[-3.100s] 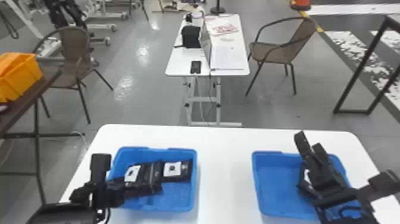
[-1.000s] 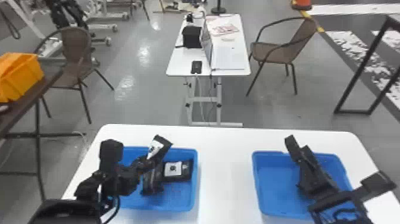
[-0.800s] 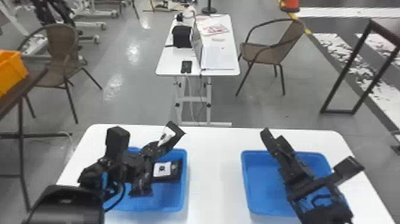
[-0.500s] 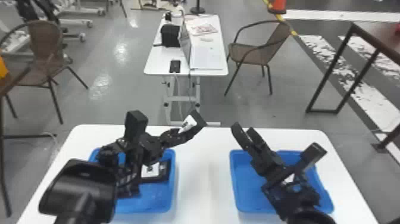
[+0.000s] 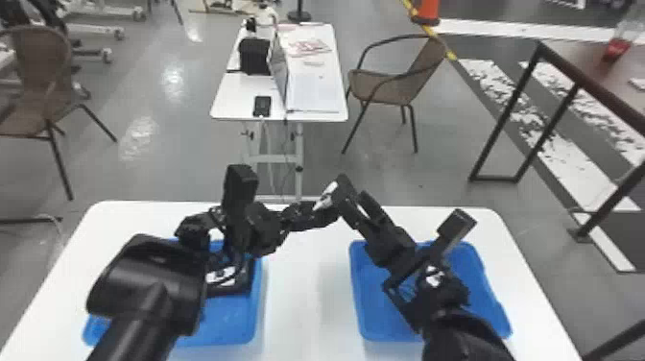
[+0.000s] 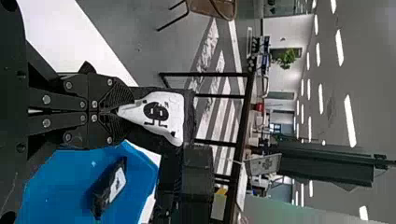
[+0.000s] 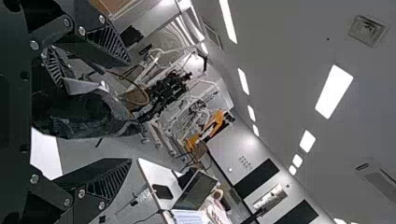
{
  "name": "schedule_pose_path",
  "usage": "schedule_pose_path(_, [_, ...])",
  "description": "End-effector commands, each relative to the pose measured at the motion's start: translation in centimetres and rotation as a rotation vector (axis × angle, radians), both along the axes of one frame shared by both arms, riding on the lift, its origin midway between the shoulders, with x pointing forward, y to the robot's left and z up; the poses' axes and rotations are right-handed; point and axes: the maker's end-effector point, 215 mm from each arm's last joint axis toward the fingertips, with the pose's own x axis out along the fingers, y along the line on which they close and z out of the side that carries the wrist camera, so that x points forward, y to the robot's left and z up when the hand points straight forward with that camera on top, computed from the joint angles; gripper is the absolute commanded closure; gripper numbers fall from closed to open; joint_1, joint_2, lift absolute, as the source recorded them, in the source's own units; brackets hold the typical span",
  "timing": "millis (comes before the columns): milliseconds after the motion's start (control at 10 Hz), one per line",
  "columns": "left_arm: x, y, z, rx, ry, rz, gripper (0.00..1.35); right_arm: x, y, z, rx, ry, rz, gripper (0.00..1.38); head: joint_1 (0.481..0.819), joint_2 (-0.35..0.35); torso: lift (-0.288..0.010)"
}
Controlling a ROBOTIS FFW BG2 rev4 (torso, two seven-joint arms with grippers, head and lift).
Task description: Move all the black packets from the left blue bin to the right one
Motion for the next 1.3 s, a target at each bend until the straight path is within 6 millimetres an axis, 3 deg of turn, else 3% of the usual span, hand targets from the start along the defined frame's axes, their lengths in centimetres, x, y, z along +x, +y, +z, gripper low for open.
schedule_pose_path(0, [-0.3, -1.3, 0.3, -0.018, 0.008, -0.025, 1.21, 0.5, 0.8, 0.2, -0.008, -0.002, 0.015, 0.32, 0.695, -0.113, 0.0])
schedule_pose_path(200, [-0.6, -2.2, -0.2, -0.007, 0.014, -0.045, 1.21, 0.5, 1.3, 0.3, -0.014, -0.007, 0.023, 0.39, 0.695, -0.116, 0.0])
schedule_pose_path(400, [-0.5, -2.1, 0.0, -0.023, 0.015, -0.038, 1.21, 0.4, 1.6, -0.8, -0.039, 0.024, 0.021, 1.27, 0.695, -0.117, 0.0])
schedule_pose_path(800, [-0.1, -1.6, 0.2, -0.046, 0.014, -0.009, 1.19, 0.1, 0.7, -0.9, -0.033, 0.006, -0.046, 1.28, 0.695, -0.116, 0.0])
schedule_pose_path(900, [0.0, -1.2, 0.0, -0.057, 0.021, 0.012, 1.11, 0.1, 0.5, -0.9, -0.026, 0.003, -0.055, 1.28, 0.695, -0.118, 0.0])
schedule_pose_path(1000, [0.0, -0.8, -0.4, -0.066, 0.025, 0.032, 0.91, 0.2, 0.2, -1.0, -0.019, 0.004, -0.064, 1.28, 0.695, -0.118, 0.0])
schedule_pose_path(1100, [-0.1, 0.0, -1.2, -0.061, 0.041, 0.052, 0.5, 0.4, -1.0, -1.3, -0.006, 0.01, -0.096, 1.28, 0.695, -0.117, 0.0])
schedule_pose_path(1200, [-0.1, 1.3, -1.9, -0.068, 0.055, 0.081, 0.17, 0.7, -3.2, -1.8, -0.013, 0.021, -0.14, 1.28, 0.695, -0.117, 0.0])
